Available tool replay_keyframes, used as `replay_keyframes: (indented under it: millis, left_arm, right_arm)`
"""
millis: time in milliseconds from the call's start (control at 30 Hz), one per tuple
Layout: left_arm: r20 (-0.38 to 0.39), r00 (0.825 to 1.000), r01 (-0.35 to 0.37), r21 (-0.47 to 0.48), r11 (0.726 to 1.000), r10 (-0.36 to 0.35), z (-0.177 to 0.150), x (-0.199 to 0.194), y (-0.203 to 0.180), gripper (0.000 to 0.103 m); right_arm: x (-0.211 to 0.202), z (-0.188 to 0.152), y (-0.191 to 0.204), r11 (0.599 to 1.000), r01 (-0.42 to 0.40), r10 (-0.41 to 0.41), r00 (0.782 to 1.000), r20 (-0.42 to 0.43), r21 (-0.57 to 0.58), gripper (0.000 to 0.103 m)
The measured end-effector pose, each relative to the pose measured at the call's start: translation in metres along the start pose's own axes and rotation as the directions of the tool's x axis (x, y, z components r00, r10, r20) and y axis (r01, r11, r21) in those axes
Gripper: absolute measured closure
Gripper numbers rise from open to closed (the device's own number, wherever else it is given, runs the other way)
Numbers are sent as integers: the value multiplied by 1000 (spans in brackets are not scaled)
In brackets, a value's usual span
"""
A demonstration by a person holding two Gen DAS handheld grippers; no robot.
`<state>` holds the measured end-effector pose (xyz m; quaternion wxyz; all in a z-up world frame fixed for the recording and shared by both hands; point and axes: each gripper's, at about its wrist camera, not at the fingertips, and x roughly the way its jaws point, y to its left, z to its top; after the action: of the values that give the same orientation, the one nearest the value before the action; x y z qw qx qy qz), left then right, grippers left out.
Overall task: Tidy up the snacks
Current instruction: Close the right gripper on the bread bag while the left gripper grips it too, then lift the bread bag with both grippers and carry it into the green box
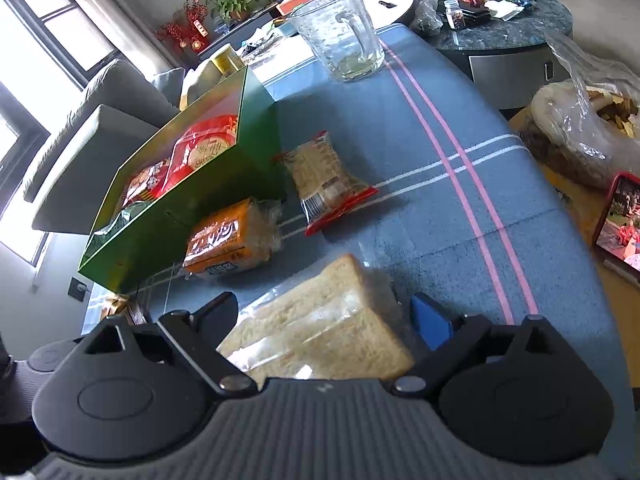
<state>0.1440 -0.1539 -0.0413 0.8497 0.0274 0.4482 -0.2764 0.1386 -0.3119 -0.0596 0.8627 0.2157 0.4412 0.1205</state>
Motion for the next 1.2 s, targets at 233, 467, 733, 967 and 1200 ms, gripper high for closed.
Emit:
replay_keyframes:
  millis: [233, 467, 733, 967, 1200]
  left_arm:
    - [38, 998, -48, -17, 999, 49, 10, 3, 8, 23]
    - [85, 994, -75, 9, 997, 74, 7, -18, 4, 27]
    - [-1, 1000, -5, 18, 1000, 5, -4, -8, -6, 27]
    - [25, 999, -27, 63, 998, 26, -8, -3, -22, 34]
    - [140, 990, -42, 88, 995, 30, -7, -43, -25, 35]
  right_arm:
    - [-6, 0, -6, 998, -31, 32, 999, -11, 51, 13]
    - [-13, -5, -4, 998, -41, 42, 999, -16, 41, 13]
    - [-13, -6, -4, 999, -26, 26, 1000, -2, 44, 14]
    - [-12, -12, 3, 999, 45, -45, 999, 23, 3, 45]
    - [-32, -14, 12, 1000, 7, -6, 998, 65, -17, 50]
